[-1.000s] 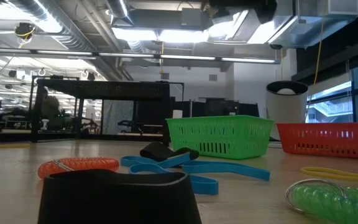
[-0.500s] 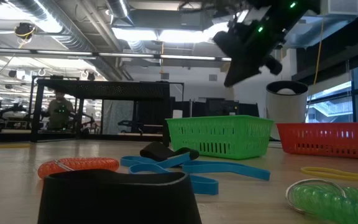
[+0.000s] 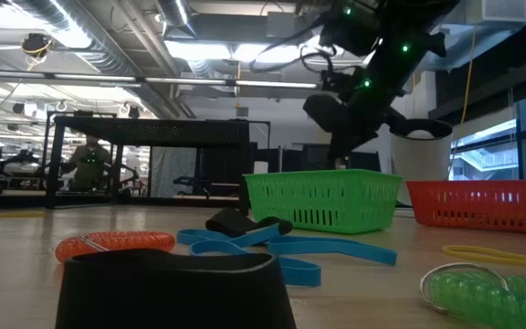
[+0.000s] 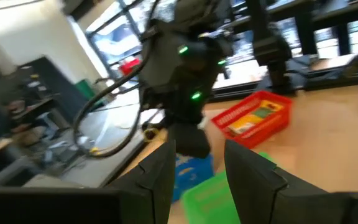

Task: Pick & Place Office Desk Supplies
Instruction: Put the yellow rubber band into the green basket

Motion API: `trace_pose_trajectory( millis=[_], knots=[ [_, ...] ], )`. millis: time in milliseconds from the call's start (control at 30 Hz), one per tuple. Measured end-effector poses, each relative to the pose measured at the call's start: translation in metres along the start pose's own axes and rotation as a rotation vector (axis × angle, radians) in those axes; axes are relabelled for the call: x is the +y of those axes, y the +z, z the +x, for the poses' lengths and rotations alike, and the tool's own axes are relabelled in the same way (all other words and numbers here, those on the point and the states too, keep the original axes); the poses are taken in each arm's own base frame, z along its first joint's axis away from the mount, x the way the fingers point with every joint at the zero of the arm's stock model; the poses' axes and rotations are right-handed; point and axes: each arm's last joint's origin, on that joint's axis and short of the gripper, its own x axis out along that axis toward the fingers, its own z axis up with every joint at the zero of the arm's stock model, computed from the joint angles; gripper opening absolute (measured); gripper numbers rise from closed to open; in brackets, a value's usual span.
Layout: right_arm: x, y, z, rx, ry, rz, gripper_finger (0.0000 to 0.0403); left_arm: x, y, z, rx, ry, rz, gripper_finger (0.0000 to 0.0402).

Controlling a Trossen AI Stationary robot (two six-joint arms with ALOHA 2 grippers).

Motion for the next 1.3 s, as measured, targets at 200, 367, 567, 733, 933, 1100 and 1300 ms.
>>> trace_pose_trajectory(
  millis=[200, 367, 567, 733, 933, 1100, 1300],
  knots=[
    [-0.002, 0.007, -0.012, -0.048, 0.015, -0.009, 0.0009, 0.015, 0.012, -0.004, -0.001, 0.064, 0.032, 0.0132],
    [0.002, 0.006, -0.026, -0.078, 0.051, -0.078, 0.0009, 0.035, 0.027, -0.009, 0.0, 0.122, 0.071, 0.0132],
    [0.004, 0.006, -0.044, -0.118, 0.08, -0.134, 0.001, 0.068, 0.044, -0.018, 0.065, 0.298, 0.114, 0.0132],
    [0.007, 0.004, -0.049, -0.131, 0.095, -0.149, 0.001, 0.092, 0.056, -0.025, 0.067, 0.309, 0.095, 0.0132],
    [0.023, -0.001, -0.056, -0.105, 0.279, -0.213, 0.001, 0.116, 0.064, -0.032, 0.058, 0.312, 0.031, 0.0132],
    [0.037, 0.001, -0.062, -0.113, 0.506, -0.293, 0.001, 0.127, 0.063, -0.031, 0.061, 0.328, 0.014, 0.0132],
    [0.047, -0.004, -0.057, -0.065, 0.64, -0.328, 0.001, 0.127, 0.057, -0.027, 0.071, 0.342, 0.032, 0.0132]
  ],
)
